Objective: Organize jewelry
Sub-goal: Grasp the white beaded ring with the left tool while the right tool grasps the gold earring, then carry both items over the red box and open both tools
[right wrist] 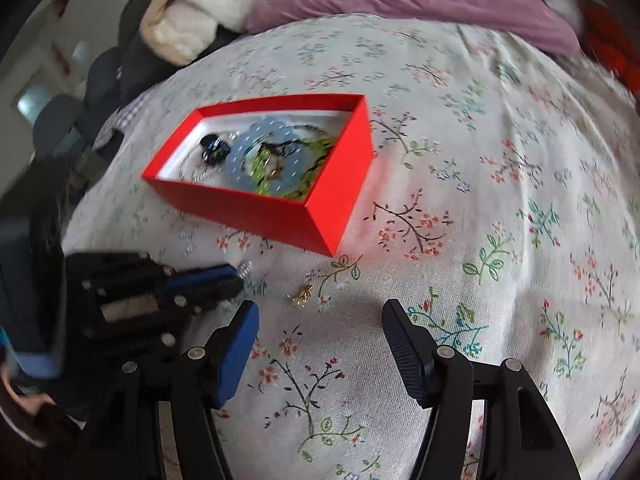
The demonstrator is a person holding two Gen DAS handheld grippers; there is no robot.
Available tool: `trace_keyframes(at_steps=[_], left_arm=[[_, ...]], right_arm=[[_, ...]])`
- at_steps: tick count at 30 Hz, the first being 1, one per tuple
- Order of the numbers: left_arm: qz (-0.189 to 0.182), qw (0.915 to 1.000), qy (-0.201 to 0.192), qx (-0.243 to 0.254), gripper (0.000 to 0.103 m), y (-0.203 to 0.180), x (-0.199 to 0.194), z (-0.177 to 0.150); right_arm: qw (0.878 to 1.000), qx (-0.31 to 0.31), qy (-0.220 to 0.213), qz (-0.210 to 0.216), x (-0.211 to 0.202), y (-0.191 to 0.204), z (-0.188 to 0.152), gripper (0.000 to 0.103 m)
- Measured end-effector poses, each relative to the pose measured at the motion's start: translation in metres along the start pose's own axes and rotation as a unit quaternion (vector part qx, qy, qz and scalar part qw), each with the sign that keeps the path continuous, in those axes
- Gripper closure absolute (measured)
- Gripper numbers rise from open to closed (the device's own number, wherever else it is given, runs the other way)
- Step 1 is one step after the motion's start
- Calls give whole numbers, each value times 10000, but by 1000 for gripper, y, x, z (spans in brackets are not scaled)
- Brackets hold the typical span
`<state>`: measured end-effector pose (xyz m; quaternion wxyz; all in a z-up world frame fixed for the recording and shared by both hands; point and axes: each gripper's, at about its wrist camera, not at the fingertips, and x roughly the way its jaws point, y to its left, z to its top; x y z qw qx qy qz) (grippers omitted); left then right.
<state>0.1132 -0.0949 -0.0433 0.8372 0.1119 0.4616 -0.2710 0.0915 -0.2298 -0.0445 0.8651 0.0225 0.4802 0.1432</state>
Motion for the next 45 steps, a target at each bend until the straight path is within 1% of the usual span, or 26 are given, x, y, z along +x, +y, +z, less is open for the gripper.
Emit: trace_keyframes(at_steps=[4,6,8,10,12,17,20,21,22,26,29,34,37,40,45], left_arm=[[7,10000,-12,-75,97,6,-4,-2],[1,10000,-6,-99,97,8,-6,-3],[-14,9999,9,-117,97,9,-6,-4],[-25,9999,11,-129,97,11,-7,-5],[-37,9999,14,-150,97,12,-8,-5],[-94,9998,24,-183,97,15,-10,-8],[-102,9998,16,-191,97,16,-12,-11],[-101,9998,14,-191,97,16,-12,-11],[-95,9998,10,-193,97,16,-13,-11],[-99,9996,-34,-251,97,19,-21,-11],[-135,9993,-136,-312,97,21,-32,-11],[-157,9984,-300,-458,97,30,-51,-8],[-167,9974,-386,-591,97,37,-60,-5],[-144,9960,-552,-690,97,45,-72,1],[-43,9928,-783,-901,97,59,-83,13]], right_arm=[[9982,-513,-219,-214,6,11,-6,39],[9975,-610,-275,-242,9,14,-6,41],[9966,-712,-308,-264,13,18,-7,49],[9956,-816,-340,-304,16,25,-7,62],[9950,-881,-363,-296,18,28,-6,67],[9947,-914,-392,-258,19,29,-9,74],[9950,-895,-396,-220,18,28,-9,82],[9951,-882,-399,-225,18,26,-9,88],[9953,-861,-389,-211,18,26,-9,91],[9966,-743,-328,-107,14,24,-7,93],[9979,-584,-277,70,9,22,-2,96],[9987,-256,-265,357,-6,19,4,96],[9981,4,-341,513,-16,16,9,96],[9975,95,-459,531,-29,19,16,96],[9940,179,-863,643,-53,29,32,96]])
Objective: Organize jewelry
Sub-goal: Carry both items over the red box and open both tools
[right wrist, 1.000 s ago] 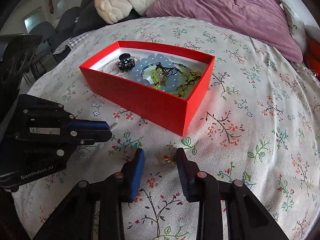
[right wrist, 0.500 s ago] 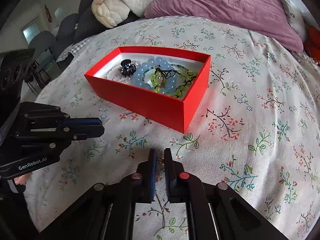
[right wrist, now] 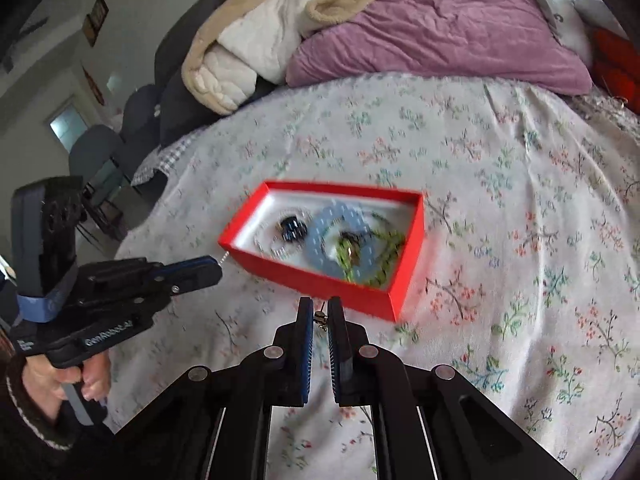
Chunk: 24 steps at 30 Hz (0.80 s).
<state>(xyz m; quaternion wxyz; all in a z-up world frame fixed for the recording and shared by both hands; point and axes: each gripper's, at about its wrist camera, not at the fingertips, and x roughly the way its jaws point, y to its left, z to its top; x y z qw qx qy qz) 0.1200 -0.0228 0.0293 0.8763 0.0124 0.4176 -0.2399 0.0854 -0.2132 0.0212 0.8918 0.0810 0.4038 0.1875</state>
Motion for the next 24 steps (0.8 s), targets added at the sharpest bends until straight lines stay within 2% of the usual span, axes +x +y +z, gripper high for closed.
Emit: trace_keyframes(at_steps=[6,12,18,20,24], left_arm=[[82,9992,-157,-353,97,15,4,17],[313,9981,-124,-510,97,21,22,21],[388,9968,-68,-692,97,26,38,23],[472,9962,-83,-721,97,27,40,23],[525,9962,-28,-697,93,29,42,24]], right_arm=[[9993,212,-287,83,4,7,23,96],[9983,451,-336,173,26,10,34,96],[9971,685,-200,261,52,6,38,95],[9960,850,-122,240,58,0,38,89],[9943,1054,47,174,63,-10,39,88]])
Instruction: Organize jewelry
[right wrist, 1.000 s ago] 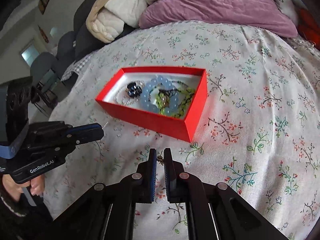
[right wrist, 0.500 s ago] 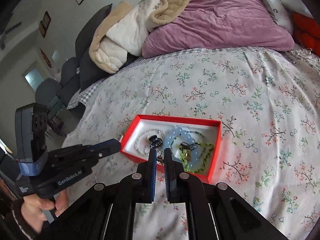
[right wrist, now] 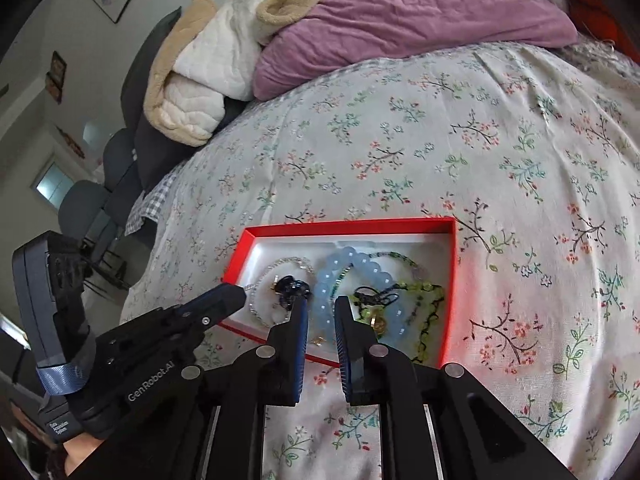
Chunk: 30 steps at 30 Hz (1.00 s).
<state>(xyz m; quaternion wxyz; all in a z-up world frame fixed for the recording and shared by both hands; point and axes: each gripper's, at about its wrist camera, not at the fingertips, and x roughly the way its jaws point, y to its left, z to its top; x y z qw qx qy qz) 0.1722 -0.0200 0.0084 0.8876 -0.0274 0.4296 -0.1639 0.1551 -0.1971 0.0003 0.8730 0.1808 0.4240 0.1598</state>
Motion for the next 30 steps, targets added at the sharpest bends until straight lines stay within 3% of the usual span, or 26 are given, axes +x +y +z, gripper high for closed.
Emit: trace_keyframes(at_steps=[4,7,9,11,14,15,16,17,18,24,30], left_arm=[[51,10000,-14,17,81,0,-3,1],[69,10000,-30,55,62,-1,-7,0],[31,9999,6,105,57,-3,-10,-1],[143,9998,35,160,38,-6,-13,-2],[231,9996,-18,183,27,-8,-23,-4],[270,9995,-14,184,26,-8,-26,-5],[313,9993,-4,178,22,-8,-29,-7],[377,9991,24,170,19,-7,-30,-9],[457,9988,85,160,18,-7,-32,-12],[859,9952,453,101,10,-3,-37,-32],[1238,9902,640,51,3,-6,-51,-51]], right_arm=[[10000,21,-20,-58,-4,-5,0,88],[10000,-13,-40,-73,-10,-5,0,88],[10000,-45,-22,-73,-13,-4,0,88],[9999,-88,-31,-116,-18,-3,0,88],[9997,-160,-44,-181,-27,-1,-2,84],[9996,-192,-46,-200,-31,0,-4,81],[9996,-218,-37,-200,-34,1,-5,70],[9996,-233,-32,-165,-37,2,-7,45],[9996,-244,-51,-147,-40,3,-8,35],[9969,-664,-65,-422,-59,14,-23,27],[9895,-1070,-54,-975,-76,25,-43,3]])
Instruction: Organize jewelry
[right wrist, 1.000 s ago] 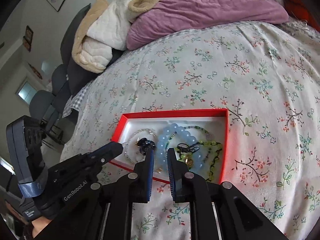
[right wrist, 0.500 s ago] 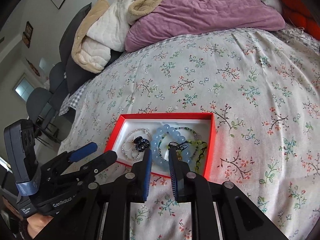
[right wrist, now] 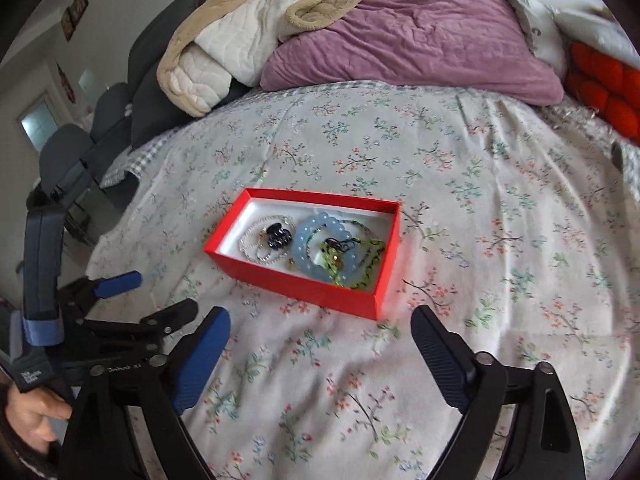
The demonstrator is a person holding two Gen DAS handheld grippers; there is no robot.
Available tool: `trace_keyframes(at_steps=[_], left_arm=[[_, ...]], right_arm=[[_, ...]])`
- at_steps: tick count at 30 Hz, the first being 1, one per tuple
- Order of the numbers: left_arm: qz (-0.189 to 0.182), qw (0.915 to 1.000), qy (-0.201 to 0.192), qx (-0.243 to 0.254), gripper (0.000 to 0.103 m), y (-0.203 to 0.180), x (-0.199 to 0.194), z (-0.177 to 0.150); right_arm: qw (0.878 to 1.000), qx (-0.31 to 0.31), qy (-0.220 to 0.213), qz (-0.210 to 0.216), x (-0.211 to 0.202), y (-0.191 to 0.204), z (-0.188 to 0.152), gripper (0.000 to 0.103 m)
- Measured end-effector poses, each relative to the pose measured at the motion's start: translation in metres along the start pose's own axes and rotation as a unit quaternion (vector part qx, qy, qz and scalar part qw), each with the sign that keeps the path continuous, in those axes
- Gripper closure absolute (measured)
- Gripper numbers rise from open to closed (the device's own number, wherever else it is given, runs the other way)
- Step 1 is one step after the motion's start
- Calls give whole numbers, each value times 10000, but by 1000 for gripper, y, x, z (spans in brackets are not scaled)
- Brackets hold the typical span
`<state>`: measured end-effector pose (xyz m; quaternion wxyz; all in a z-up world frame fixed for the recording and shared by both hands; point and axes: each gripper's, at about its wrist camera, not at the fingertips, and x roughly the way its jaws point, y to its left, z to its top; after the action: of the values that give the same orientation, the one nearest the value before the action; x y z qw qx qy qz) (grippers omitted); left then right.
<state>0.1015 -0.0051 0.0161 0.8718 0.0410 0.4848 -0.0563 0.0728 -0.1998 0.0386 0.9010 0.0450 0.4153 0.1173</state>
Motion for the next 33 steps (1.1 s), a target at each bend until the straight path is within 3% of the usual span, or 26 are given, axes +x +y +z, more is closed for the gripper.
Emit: trace_keyframes(at_steps=[4,6,17,33], left_arm=[[78,9997,207,-92,1,-1,-7,-13],[83,9995,254,-152,1,-1,-10,-18],[377,9986,301,-228,1,-5,-9,-27],[361,9986,356,-137,1,-13,-4,-23]], right_arm=[[9984,-12,360,-447,-8,6,-10,0],[9976,90,503,-478,-10,6,-15,0],[9894,192,786,-1209,2,8,-26,0],[9864,289,1001,-1268,16,4,-27,0]])
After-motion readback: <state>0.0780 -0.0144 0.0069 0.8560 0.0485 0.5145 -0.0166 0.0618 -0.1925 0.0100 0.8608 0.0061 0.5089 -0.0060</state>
